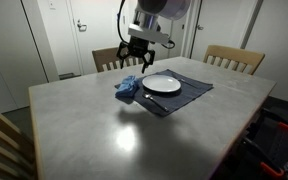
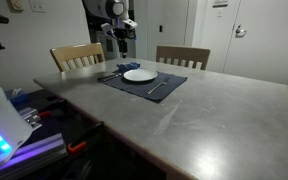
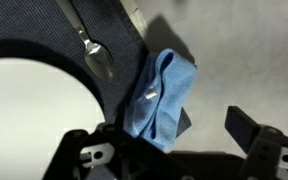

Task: Use the cloth to wipe the plate

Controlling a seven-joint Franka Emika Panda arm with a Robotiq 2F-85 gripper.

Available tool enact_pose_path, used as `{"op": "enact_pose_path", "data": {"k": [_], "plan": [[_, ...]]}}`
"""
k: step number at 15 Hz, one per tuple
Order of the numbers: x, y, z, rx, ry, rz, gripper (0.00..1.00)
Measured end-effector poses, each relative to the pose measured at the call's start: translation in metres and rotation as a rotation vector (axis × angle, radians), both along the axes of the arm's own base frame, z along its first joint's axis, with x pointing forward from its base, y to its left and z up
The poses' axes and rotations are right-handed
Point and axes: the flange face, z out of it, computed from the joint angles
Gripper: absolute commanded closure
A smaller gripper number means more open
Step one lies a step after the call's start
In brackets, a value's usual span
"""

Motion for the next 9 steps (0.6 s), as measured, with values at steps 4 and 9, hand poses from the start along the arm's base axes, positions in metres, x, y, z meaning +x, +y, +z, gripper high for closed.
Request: {"op": "enact_pose_path", "data": {"k": [4, 9], "plan": [[-0.007, 0.017, -0.022, -0.005, 0.033, 0.03, 0.0], [-0.008, 0.02, -0.046, -0.035, 0.058, 0.037, 0.0]]}}
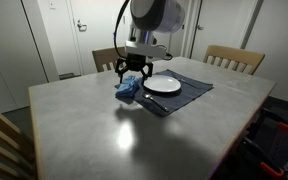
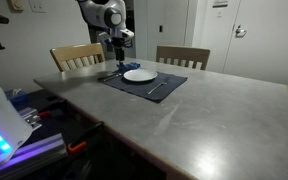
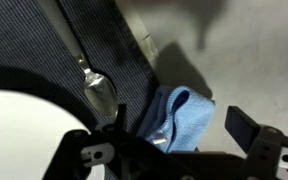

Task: Use the cloth to wipe the plate

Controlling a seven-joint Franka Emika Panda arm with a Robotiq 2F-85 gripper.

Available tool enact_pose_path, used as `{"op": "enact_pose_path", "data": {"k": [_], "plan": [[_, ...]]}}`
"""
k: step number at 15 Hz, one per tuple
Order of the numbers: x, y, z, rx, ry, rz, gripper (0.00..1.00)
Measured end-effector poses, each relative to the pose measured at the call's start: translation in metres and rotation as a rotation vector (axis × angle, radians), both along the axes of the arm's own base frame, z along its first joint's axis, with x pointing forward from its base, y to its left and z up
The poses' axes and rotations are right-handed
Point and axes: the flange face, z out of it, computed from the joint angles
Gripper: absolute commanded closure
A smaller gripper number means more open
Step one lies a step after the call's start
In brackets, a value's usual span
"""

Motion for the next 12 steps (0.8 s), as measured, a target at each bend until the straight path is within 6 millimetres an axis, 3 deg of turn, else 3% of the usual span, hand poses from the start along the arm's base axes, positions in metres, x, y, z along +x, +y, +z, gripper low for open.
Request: {"op": "enact_pose_path", "data": {"k": [11, 12], "plan": [[0.023, -0.003, -0.027, -0.011, -0.015, -0.055, 0.01], [0.024, -0.003, -0.028, -0.01, -0.019, -0.057, 0.26]]}}
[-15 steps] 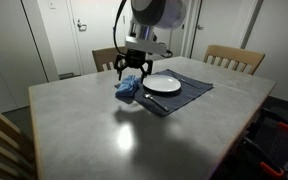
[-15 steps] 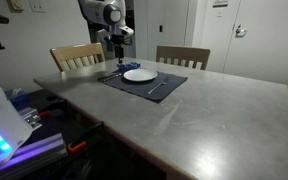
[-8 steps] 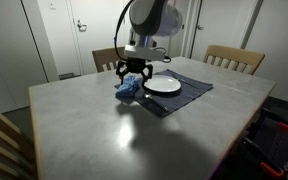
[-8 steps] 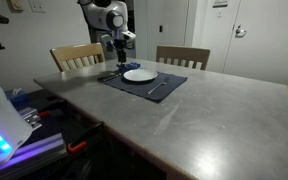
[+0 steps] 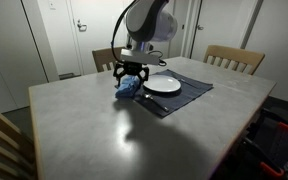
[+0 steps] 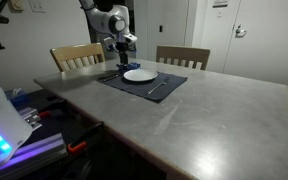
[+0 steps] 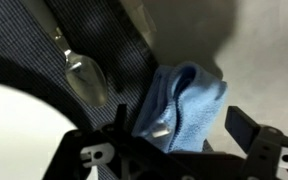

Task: Use the cloth to wipe the plate

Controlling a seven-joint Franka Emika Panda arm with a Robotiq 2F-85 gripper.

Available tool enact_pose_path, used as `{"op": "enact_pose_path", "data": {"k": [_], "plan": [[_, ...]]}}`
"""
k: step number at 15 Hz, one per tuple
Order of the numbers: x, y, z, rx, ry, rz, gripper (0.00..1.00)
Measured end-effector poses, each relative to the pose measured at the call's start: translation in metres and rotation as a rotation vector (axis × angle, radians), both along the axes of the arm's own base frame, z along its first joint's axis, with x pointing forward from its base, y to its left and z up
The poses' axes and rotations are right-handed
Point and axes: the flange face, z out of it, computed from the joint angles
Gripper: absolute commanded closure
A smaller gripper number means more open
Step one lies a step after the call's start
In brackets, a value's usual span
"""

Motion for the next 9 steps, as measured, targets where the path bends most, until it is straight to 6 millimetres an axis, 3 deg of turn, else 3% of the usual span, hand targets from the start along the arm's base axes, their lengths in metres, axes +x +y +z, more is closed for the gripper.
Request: {"op": "enact_pose_path", "data": {"k": [2, 9], "plan": [[0.0022, -0.0005, -0.0034, -0.001, -0.005, -0.005, 0.29], [0.0049, -0.0097, -0.0052, -0.01, -0.01, -0.021, 0.79]]}}
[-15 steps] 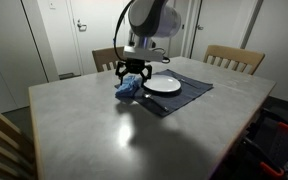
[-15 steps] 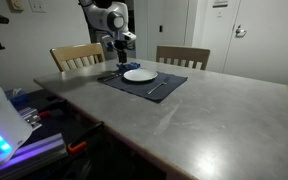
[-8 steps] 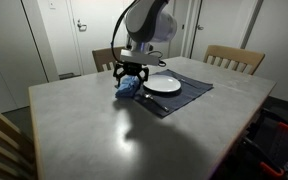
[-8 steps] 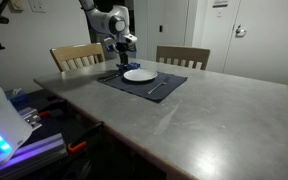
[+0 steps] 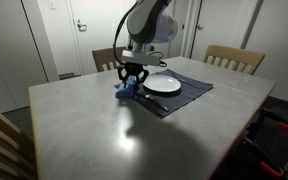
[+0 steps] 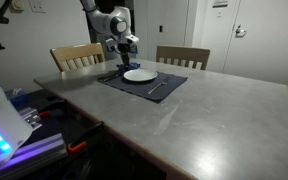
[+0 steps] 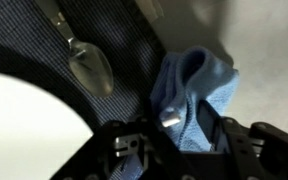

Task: Use the cloth to wipe the plate

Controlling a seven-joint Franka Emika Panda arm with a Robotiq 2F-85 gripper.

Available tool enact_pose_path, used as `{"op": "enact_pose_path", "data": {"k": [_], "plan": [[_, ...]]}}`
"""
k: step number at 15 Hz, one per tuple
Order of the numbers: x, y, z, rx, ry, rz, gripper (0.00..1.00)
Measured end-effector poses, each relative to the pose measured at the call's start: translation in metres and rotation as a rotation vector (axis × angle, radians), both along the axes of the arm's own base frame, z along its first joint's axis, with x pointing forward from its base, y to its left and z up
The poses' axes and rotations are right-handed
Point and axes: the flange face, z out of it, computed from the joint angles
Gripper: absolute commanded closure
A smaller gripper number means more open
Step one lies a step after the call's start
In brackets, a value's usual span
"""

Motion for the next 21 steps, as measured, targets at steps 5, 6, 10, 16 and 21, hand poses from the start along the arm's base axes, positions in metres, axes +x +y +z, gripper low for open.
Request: {"op": "enact_pose_path", "data": {"k": [5, 6, 10, 16, 21], "plan": [[0.002, -0.008, 0.0, -0.008, -0.002, -0.011, 1.0], [0.002, -0.008, 0.0, -0.007, -0.002, -0.013, 1.0], [0.004, -0.009, 0.004, -0.004, -0.008, -0.014, 0.98], [0.007, -0.01, 0.012, 0.024, -0.017, -0.007, 0.98], [0.011, -0.011, 0.041, 0.027, -0.034, 0.05, 0.98]]}}
